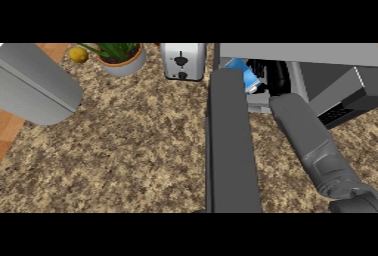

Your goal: Pick up the milk, place it into the microwave and close the microwave

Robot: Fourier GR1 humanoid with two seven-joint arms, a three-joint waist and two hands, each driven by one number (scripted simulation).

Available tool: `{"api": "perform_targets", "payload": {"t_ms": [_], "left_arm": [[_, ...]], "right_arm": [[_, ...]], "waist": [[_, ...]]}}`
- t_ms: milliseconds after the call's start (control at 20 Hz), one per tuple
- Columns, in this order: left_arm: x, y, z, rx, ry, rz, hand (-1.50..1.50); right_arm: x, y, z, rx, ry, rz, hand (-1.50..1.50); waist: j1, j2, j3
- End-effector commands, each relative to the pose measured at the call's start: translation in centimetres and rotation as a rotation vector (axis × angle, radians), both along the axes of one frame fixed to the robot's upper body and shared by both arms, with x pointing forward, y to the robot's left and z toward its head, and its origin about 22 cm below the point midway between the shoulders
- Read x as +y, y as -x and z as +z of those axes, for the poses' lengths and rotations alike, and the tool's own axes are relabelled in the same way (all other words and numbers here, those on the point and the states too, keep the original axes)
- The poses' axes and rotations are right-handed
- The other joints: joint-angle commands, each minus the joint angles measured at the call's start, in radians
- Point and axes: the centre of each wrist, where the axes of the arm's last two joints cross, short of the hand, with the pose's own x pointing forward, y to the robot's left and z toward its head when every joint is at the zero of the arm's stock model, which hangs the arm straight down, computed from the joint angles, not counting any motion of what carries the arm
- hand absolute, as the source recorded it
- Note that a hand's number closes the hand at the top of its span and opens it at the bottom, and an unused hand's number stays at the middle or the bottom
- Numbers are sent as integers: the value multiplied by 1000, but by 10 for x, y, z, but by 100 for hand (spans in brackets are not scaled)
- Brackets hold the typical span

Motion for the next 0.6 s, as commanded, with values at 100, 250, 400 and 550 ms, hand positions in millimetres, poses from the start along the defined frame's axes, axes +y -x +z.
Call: {"api": "perform_targets", "payload": {"t_ms": [100, 250, 400, 550], "left_arm": [[5, -10, 2, -15, -12, -19, -150], [-1, -17, 4, -17, -8, -35, -150], [-1, -17, -2, -4, -11, -49, -150], [-4, -22, -3, -6, -6, -57, -150]], "right_arm": [[-9, -7, 11, -109, 123, -129, 150], [-16, -8, 13, -132, 186, -134, 150], [-29, -8, 15, -142, 216, -186, 150], [-32, 3, -7, -107, 298, -198, 150]], "waist": [[29, 15, 0], [32, 22, 1], [43, 25, 1], [53, 31, 2]]}}
